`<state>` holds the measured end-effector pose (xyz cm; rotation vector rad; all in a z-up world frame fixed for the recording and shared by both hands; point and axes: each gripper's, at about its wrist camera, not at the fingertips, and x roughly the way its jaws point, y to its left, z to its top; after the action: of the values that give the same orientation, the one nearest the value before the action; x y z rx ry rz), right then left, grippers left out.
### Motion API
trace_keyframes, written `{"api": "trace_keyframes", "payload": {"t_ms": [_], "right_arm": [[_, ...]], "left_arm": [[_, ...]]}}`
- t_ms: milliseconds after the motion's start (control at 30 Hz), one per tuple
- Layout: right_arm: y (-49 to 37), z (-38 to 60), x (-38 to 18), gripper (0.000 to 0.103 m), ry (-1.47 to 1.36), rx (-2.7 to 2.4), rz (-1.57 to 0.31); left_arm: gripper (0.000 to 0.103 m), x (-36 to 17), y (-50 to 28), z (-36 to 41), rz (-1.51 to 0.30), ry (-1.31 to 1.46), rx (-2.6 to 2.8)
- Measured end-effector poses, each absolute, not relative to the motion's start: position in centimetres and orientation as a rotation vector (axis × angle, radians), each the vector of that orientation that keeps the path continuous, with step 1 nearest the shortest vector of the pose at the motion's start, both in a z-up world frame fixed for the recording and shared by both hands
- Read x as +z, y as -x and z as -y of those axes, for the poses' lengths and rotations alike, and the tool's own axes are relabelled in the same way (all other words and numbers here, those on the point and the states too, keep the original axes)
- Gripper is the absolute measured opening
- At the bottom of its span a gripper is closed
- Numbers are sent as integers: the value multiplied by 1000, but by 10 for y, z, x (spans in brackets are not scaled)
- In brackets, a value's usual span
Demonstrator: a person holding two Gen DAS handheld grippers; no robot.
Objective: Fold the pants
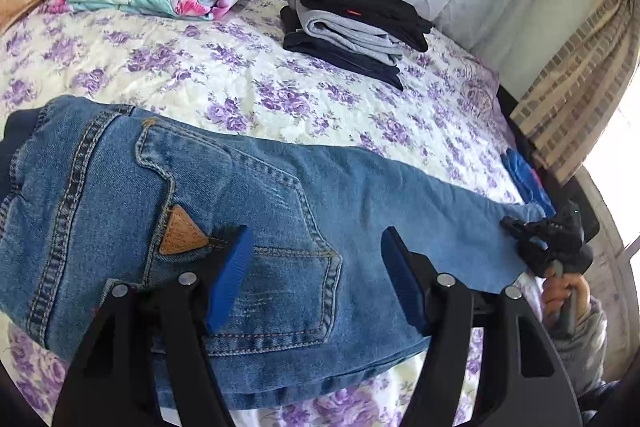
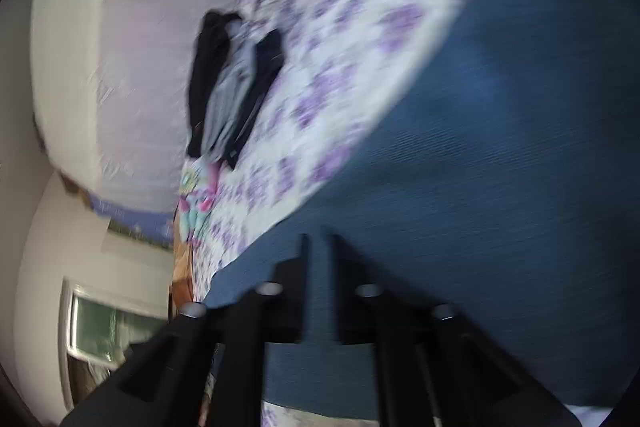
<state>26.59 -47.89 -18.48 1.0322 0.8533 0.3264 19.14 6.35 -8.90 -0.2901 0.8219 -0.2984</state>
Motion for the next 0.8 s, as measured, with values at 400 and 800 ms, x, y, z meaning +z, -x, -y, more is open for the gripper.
{"api": "trace_keyframes", "payload": {"t_ms": [400, 800], "right_arm": [[-326, 388, -82, 66, -602, 702, -888], [-438, 197, -131, 69, -369, 1127, -1406]], "left_arm": [[81, -83, -185, -3, -807, 266, -534], [81, -119, -166, 21, -851, 147, -521]]}}
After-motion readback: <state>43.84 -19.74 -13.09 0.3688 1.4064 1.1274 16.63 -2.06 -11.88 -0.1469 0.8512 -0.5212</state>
